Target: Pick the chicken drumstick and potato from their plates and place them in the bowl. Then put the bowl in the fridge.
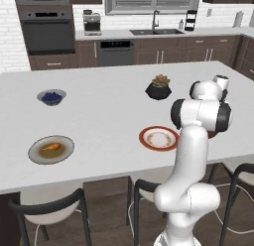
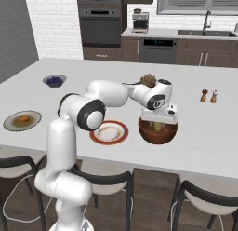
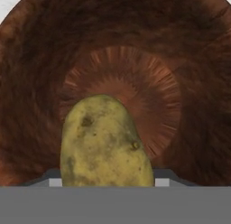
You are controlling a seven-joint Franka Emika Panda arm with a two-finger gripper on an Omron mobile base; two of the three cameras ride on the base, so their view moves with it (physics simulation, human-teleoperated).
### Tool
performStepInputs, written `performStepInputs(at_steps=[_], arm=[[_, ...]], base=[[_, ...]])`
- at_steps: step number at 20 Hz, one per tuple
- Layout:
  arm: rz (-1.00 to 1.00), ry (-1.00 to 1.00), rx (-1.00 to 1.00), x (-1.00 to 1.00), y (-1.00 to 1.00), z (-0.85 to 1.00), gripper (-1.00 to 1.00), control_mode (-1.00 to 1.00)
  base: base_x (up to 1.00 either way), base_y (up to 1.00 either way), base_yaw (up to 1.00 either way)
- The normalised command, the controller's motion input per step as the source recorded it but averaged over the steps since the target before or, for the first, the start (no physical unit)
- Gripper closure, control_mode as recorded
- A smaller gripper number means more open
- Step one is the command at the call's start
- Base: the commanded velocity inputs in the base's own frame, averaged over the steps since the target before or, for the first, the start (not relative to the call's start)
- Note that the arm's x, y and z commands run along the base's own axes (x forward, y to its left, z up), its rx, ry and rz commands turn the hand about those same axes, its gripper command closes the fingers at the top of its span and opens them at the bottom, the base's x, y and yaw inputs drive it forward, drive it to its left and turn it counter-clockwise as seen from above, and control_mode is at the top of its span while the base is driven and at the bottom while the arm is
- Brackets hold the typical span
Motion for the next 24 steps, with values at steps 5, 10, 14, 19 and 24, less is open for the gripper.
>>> performStepInputs(at_steps=[5, 10, 14, 19, 24], arm=[[0.00, -0.08, 0.00, 0.00, 0.05, 0.00, -1.00, -1.00], [0.00, -0.09, -0.01, 0.00, 0.02, 0.00, -1.00, -1.00], [0.00, -0.04, -0.01, 0.01, 0.00, 0.01, -1.00, -1.00], [-0.01, -0.01, -0.14, -0.12, 0.28, 0.27, -1.00, -1.00], [-0.12, 0.00, -0.09, -0.31, 0.69, 0.68, -1.00, -1.00]], base=[[0.00, 0.00, 0.00], [0.00, 0.00, 0.00], [0.00, 0.00, 0.00], [0.00, 0.00, 0.00], [0.00, 0.00, 0.00]])
